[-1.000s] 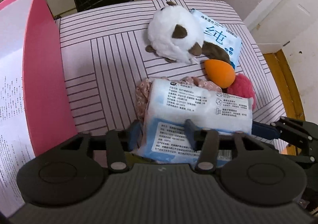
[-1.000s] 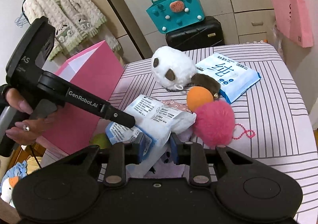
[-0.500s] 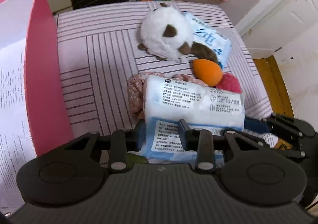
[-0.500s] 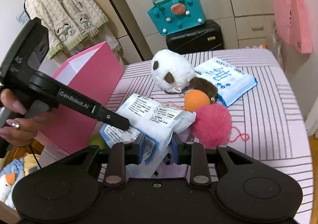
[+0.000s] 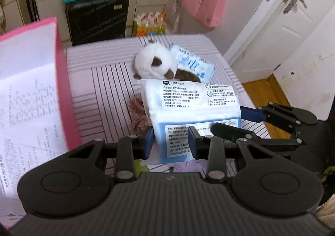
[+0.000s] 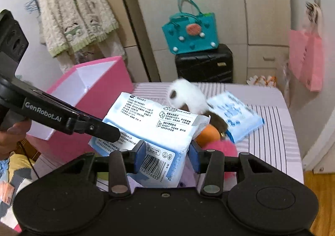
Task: Organize soft objects
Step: 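Lift the tissue pack with the left gripper and carry it over the pink box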
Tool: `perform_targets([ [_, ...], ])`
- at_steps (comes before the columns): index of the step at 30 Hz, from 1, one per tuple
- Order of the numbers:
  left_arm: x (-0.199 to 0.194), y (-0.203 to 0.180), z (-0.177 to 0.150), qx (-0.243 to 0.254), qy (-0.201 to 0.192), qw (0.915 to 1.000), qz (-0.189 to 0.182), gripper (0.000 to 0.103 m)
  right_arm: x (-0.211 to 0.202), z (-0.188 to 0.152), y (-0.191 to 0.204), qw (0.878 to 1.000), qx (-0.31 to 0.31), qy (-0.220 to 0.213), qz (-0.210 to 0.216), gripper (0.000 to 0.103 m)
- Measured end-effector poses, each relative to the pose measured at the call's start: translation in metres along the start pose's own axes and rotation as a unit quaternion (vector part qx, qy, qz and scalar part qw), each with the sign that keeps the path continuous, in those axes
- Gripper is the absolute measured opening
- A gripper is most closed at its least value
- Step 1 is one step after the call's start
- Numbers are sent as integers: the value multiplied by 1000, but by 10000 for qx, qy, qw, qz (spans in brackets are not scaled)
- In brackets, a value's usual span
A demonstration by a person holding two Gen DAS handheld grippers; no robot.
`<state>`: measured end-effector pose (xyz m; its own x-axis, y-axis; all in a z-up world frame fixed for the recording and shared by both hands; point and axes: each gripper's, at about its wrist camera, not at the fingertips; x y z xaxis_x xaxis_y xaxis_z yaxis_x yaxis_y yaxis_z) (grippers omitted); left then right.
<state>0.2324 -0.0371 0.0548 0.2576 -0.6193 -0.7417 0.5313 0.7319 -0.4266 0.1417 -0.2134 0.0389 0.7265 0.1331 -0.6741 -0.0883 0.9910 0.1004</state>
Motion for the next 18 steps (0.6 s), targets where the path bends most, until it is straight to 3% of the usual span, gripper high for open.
perform_targets([
  [10, -81, 0, -16, 217, -875, 9953, 347, 34, -23, 37, 35, 9940, -748, 91, 793, 54],
  [15, -115, 13, -28, 67, -1187, 9906, 675, 34, -21, 56, 65, 9854, -1214, 141, 1187, 54],
  [18, -134, 28, -30, -97, -1378, 9865, 882, 34, -16, 70, 85, 9797, -1576, 56, 1241, 38],
])
Point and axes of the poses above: each gripper's, at about its wrist camera, not at the fingertips, and x roughly the way its jaws point, y to its left, z to its top, and after that the axes turned 10 degrees about -z, right-handed
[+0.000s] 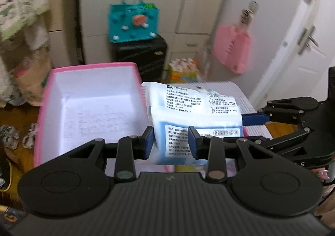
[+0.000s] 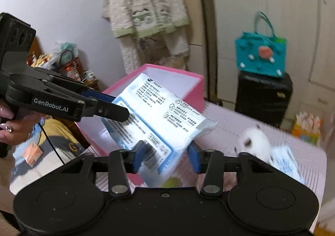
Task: Organize soft objects
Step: 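Lift the tissue pack with the left gripper and carry it over the pink box, then lower the tissue pack into the pink box and open the left gripper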
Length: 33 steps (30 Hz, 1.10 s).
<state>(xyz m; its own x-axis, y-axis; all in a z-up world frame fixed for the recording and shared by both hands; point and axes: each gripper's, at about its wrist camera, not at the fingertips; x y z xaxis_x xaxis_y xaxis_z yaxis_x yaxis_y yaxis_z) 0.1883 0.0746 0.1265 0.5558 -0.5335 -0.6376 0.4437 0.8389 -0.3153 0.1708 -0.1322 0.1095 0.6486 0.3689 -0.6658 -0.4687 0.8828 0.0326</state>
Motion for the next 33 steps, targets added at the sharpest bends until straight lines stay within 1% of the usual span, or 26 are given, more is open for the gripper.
perform_targets([
  [1, -5, 7, 2, -38, -51, 9999, 101, 34, 3, 7, 3, 9999, -119, 10, 58, 34],
  [4, -12, 32, 7, -264, -162, 9990, 316, 34, 14, 28, 10, 9990, -256, -9, 373, 27],
  [7, -14, 56, 12, -470, -196, 9976, 468, 34, 27, 46, 19, 9976, -488, -37, 489, 25],
  [9, -10, 71, 15, -587, -218, 9963, 588, 34, 41, 61, 26, 9968, -634, 10, 488, 25],
  [12, 2, 98, 25, -782, -139, 9941, 733, 34, 68, 82, 34, 9951, -848, 178, 468, 25],
  [14, 15, 113, 30, -895, -59, 9927, 812, 34, 87, 93, 34, 9947, -863, 294, 469, 25],
  [15, 26, 124, 33, -993, 41, 9908, 916, 34, 98, 97, 34, 9940, -905, 339, 503, 25],
  [17, 49, 142, 41, -1114, 324, 9883, 989, 34, 124, 105, 33, 9932, -904, 507, 538, 25],
  [18, 59, 152, 44, -1222, 391, 9863, 1032, 34, 135, 108, 32, 9932, -890, 563, 504, 25],
  [21, 79, 171, 50, -1256, 578, 9835, 1168, 34, 166, 113, 27, 9933, -788, 698, 487, 25],
  [24, 91, 182, 53, -1236, 766, 9814, 1254, 34, 186, 115, 23, 9921, -738, 864, 536, 25],
  [26, 100, 185, 55, -1107, 1033, 9795, 1327, 33, 195, 116, 21, 9907, -705, 1004, 587, 25],
  [28, 108, 183, 57, -1055, 1250, 9759, 1443, 34, 203, 115, 20, 9892, -651, 1130, 673, 25],
  [31, 118, 184, 62, -960, 1338, 9744, 1532, 34, 215, 113, 21, 9888, -596, 1243, 567, 25],
  [33, 124, 188, 63, -967, 1417, 9737, 1498, 34, 221, 111, 18, 9881, -499, 1342, 562, 25],
])
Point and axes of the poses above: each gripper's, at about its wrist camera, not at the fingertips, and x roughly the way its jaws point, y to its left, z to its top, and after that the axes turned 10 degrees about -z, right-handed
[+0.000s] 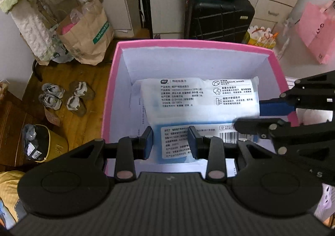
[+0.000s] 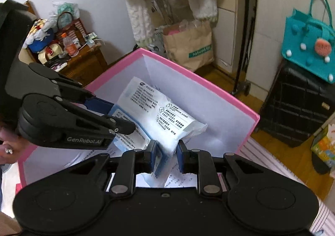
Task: Organize soft objects
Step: 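Lower the tissue pack into the pink box and open the left gripper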
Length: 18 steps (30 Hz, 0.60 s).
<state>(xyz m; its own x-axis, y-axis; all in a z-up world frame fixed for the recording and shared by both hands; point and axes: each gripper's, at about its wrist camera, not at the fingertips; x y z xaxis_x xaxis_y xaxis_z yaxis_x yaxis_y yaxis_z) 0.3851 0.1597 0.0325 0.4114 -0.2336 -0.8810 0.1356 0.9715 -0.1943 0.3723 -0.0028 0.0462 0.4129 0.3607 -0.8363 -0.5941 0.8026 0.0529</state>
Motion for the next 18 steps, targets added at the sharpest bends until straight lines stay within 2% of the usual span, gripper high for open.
perform_targets([
  [7, 5, -4, 3, 122, -38, 9999, 87, 34, 9, 3, 3, 9996, -54, 98, -252, 25],
  [9, 2, -6, 1, 197, -190, 9994, 214, 41, 9, 4, 1, 9993, 46, 98, -346, 25],
  [10, -1, -10, -1, 311, -299, 9984, 357, 50, 8, 4, 0, 9992, 155, 80, -366, 27],
  [12, -8, -16, -6, 530, -527, 9956, 556, 53, 4, 2, -4, 9986, 364, 14, -392, 30],
  [18, -38, -19, -23, 497, -608, 9968, 153, 54, -23, -15, -6, 9983, 551, -71, -164, 32],
])
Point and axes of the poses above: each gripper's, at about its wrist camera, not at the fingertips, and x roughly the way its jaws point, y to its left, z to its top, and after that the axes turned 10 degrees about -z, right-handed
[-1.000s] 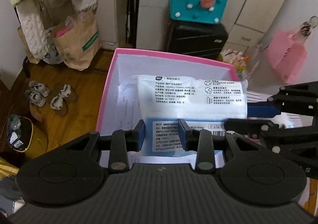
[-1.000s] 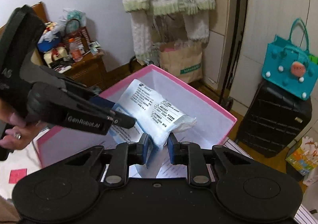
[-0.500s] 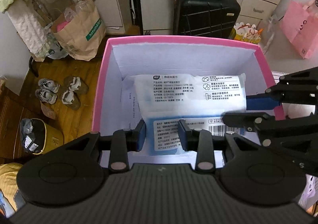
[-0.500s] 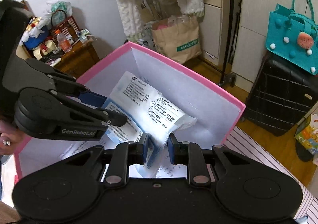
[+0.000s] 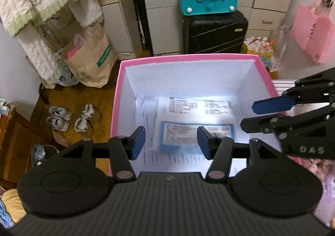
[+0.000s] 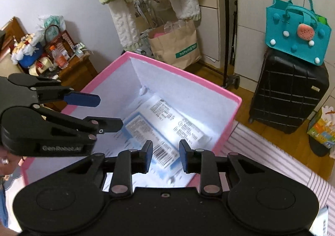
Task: Organize soft objects
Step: 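Lower the tissue pack into the pink box and open the left gripper, then move the left gripper back to the green ball and close on it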
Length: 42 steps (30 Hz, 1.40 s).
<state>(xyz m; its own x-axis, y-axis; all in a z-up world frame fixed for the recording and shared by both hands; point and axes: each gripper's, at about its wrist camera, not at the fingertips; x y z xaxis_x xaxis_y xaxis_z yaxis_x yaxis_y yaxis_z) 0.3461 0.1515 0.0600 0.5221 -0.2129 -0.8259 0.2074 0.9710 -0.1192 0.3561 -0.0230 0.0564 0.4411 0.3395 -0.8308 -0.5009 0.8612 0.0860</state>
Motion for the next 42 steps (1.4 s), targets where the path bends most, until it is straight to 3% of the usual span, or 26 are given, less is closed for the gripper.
perform_targets([
  [13, -86, -30, -40, 179, -133, 9988, -437, 57, -101, -47, 0, 9991, 44, -294, 295, 36],
  [26, -169, -85, -86, 823, -522, 9949, -273, 62, -193, -97, 31, 9936, -641, -928, 62, 39],
  [33, -194, -108, -122, 1120, -701, 9905, -381, 63, -225, -133, 35, 9881, -826, -1298, -66, 42],
  [42, -201, -131, -166, 1084, -1452, 9789, -941, 64, -239, -189, 25, 9808, -732, -1797, -192, 45],
])
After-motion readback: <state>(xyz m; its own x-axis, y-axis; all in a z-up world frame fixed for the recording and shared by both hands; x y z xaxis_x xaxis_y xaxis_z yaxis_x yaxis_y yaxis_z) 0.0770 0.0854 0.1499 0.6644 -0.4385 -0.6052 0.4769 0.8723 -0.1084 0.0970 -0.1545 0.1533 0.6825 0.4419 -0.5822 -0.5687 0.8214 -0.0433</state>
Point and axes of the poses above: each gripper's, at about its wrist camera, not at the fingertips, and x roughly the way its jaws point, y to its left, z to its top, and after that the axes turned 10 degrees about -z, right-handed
